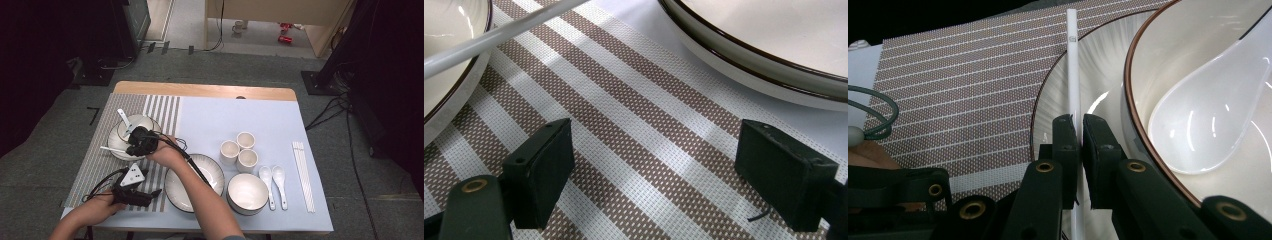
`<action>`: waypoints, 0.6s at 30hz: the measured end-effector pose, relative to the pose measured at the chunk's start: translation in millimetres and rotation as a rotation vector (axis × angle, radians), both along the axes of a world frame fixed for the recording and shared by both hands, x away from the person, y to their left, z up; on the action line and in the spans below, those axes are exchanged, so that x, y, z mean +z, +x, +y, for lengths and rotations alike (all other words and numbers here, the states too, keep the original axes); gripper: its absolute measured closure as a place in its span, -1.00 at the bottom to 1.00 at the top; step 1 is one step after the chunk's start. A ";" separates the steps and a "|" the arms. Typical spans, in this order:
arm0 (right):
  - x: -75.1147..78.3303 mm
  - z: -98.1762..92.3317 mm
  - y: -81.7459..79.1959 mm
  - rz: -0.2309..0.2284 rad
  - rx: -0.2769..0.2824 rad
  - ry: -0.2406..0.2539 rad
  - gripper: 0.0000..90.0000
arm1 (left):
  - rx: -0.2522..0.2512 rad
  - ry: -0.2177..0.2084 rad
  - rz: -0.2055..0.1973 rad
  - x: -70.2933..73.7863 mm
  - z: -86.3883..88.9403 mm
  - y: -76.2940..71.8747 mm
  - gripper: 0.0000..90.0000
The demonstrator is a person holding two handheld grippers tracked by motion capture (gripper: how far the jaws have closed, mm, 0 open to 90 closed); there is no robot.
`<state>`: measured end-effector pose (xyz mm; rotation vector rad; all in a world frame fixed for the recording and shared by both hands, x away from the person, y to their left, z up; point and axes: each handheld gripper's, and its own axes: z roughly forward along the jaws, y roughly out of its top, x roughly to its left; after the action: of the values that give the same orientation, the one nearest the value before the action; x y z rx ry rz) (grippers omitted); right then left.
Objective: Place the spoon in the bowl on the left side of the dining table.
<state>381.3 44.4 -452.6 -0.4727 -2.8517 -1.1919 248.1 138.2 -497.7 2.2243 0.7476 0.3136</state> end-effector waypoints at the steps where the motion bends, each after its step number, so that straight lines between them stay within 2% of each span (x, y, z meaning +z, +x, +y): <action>1: -0.3 0.3 0.2 -0.004 -0.001 -0.002 0.89 | 0.000 0.000 0.000 0.0 0.1 0.0 -0.65; 18: -1.6 0.0 1.7 0.004 -0.020 0.001 0.87 | -0.003 0.000 -0.001 -0.2 0.6 -0.9 -0.65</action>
<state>383.0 44.4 -454.2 -0.5038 -2.8495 -1.1939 247.3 138.8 -497.9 2.2249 0.7432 0.3134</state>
